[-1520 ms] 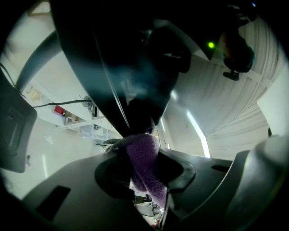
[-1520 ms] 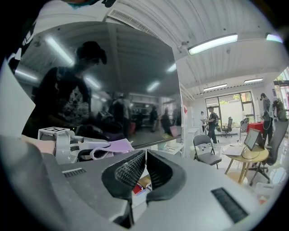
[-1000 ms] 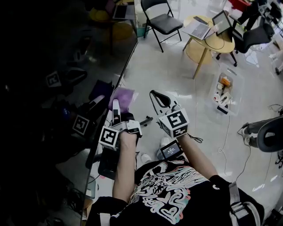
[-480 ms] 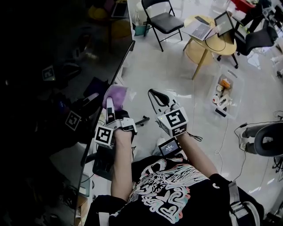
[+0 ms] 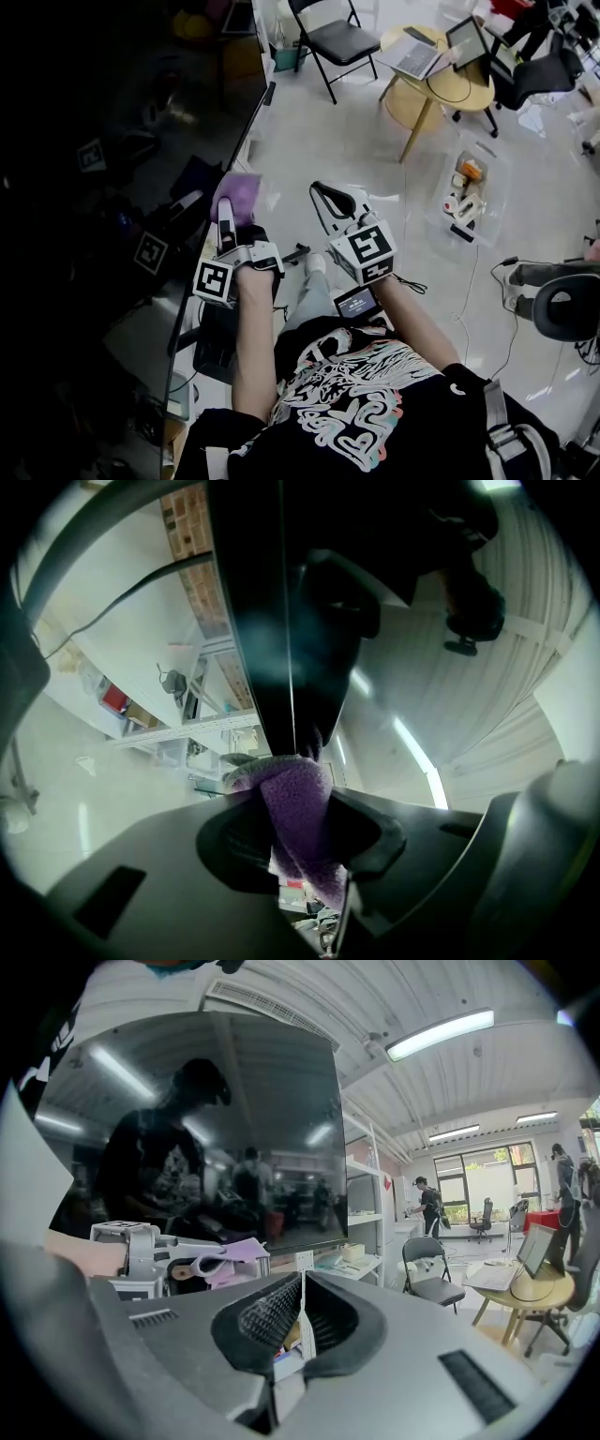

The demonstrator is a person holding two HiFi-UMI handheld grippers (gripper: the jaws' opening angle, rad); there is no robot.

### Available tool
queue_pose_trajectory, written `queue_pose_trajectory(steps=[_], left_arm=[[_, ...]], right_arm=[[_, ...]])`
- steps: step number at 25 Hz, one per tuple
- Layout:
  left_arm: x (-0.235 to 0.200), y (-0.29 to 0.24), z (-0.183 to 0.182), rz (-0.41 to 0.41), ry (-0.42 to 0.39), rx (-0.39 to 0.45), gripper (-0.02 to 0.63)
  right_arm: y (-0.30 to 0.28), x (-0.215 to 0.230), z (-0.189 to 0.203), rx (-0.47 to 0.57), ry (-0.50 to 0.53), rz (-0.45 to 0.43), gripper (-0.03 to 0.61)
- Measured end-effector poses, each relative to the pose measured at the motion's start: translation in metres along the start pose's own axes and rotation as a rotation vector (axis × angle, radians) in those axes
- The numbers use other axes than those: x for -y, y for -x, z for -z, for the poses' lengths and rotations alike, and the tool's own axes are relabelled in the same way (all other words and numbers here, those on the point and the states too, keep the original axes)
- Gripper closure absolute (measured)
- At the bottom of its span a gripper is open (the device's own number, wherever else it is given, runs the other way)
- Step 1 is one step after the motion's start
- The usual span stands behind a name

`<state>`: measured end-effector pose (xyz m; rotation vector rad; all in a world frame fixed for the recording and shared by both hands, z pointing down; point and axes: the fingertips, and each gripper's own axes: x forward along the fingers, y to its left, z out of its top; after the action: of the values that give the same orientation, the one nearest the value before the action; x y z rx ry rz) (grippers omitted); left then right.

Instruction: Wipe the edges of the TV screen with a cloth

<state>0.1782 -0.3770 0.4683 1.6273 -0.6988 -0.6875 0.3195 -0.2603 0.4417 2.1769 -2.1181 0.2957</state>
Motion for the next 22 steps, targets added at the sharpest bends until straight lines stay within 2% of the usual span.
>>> queue_pose_trajectory(steps=[3, 6, 11, 14, 22], left_arm=[[-0.013, -0.064, 0.026, -0.018, 0.012, -0.025, 0.474], [-0.003, -0.095, 0.039, -0.012, 0.012, -0.04, 0.474], [0.006, -0.091, 0.04, -0.018, -0.019, -0.062, 0.474], [0.015, -0.094, 0.042, 0.005, 0.021, -0.067, 0.474], [0.018, -0.098, 0.044, 0.017, 0.044, -0.067, 0.474]], right_arm=[[-0.037, 0.056, 0.002, -0.023, -0.015, 0.014, 0.546], [-0.049, 0.082, -0.009, -0.025, -0.019, 0.027, 0.546], [-0.041, 0.081, -0.021, -0.016, -0.021, 0.043, 0.546], [-0.041, 0.075, -0.023, -0.013, -0.016, 0.045, 0.546], [-0.037, 0.072, -0.024, -0.011, -0.009, 0.062, 0.546]])
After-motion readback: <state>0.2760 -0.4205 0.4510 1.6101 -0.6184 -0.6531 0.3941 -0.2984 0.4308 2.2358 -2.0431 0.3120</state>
